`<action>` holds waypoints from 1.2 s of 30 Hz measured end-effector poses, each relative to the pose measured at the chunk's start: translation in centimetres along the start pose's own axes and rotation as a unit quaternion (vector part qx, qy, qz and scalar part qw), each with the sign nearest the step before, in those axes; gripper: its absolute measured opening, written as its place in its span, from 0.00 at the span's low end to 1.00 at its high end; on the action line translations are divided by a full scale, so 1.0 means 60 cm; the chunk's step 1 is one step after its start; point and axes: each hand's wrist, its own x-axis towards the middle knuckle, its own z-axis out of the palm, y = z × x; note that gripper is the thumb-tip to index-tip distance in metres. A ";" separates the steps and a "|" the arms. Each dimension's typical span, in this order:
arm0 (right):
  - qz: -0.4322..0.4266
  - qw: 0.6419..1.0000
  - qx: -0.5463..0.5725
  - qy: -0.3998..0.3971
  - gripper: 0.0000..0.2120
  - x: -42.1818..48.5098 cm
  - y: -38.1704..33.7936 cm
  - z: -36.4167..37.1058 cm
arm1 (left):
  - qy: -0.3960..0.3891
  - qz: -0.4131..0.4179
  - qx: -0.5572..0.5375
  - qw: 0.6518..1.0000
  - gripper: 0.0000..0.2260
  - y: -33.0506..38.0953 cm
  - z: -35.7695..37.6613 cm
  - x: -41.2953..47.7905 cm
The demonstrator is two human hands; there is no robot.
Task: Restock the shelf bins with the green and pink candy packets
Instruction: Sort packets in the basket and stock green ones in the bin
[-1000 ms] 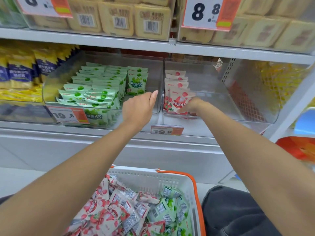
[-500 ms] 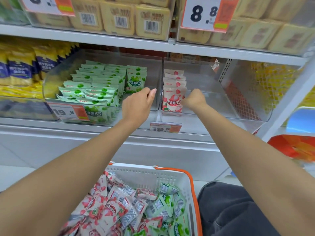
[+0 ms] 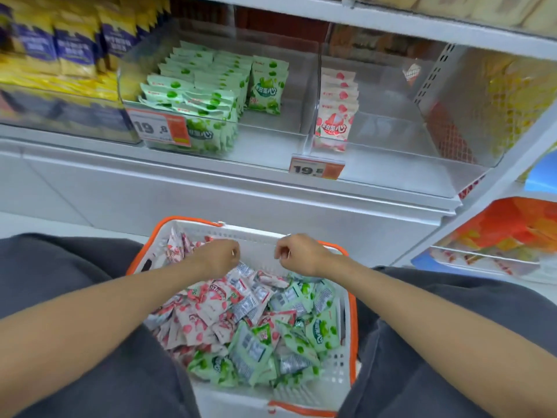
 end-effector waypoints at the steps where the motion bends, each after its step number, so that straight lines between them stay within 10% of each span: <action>1: 0.001 0.998 -0.021 -0.052 0.10 -0.004 0.004 0.015 | -0.031 -0.016 0.042 0.999 0.09 -0.016 0.015 -0.005; 7: 0.023 0.989 -0.076 -0.129 0.09 -0.002 0.030 0.047 | 0.158 -0.040 0.069 0.984 0.14 -0.014 0.032 0.028; 23: 0.039 0.994 -0.030 -0.096 0.09 0.004 0.027 0.027 | -0.049 0.066 0.390 0.917 0.22 -0.072 0.062 0.067; 29: 0.085 0.992 0.090 -0.015 0.21 0.018 0.022 -0.006 | 0.054 0.071 -0.040 0.995 0.06 0.001 -0.012 0.060; 36: 0.080 0.894 0.439 0.022 0.08 0.016 -0.022 -0.068 | 0.146 0.069 -0.382 0.910 0.12 0.076 -0.075 0.026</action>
